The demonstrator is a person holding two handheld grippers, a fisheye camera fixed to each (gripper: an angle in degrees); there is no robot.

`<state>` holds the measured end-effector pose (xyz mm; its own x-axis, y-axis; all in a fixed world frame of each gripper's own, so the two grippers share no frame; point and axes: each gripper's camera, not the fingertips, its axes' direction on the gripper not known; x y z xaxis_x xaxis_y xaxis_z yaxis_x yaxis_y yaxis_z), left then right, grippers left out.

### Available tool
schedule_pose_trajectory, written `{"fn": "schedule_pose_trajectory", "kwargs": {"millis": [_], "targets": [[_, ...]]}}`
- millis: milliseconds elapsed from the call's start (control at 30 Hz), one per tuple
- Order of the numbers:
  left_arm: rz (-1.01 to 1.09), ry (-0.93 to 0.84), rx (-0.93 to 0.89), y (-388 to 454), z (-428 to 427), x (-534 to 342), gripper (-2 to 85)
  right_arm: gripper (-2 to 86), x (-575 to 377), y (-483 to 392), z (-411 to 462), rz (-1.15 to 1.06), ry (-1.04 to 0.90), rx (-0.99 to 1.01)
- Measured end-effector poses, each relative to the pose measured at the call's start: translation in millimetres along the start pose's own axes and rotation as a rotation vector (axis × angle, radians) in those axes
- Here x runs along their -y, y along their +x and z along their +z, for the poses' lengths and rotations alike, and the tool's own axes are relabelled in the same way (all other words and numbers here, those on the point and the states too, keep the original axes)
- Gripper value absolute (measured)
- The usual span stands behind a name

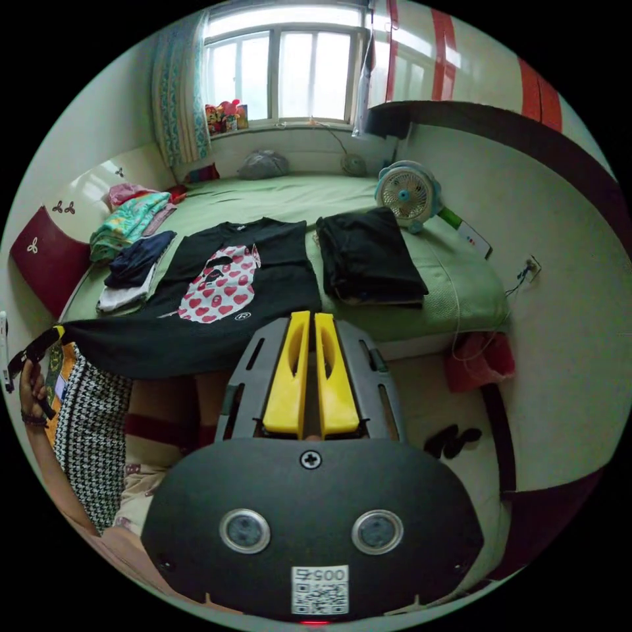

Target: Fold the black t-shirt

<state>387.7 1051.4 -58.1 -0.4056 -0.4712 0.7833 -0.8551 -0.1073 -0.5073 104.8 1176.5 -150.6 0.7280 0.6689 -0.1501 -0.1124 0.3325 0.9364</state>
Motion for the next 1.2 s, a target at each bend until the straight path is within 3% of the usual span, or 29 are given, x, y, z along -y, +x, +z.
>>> {"fn": "schedule_pose_trajectory", "kwargs": {"millis": [567,867,1200], "targets": [[0.036,0.202,-0.007,10.6,-100.4,-10.5,2.9,-1.6,-2.7,12.4,-95.8,0.076,0.091,0.041],[-0.011,0.13,-0.02,12.6,-57.3,38.7,2.9,-1.6,34.3,-0.8,-56.1,0.075,0.045,0.018],[0.012,0.116,0.028,28.5,29.2,156.3,3.2,-1.6,131.5,-33.2,18.5,0.0,0.033,-0.083]]}}
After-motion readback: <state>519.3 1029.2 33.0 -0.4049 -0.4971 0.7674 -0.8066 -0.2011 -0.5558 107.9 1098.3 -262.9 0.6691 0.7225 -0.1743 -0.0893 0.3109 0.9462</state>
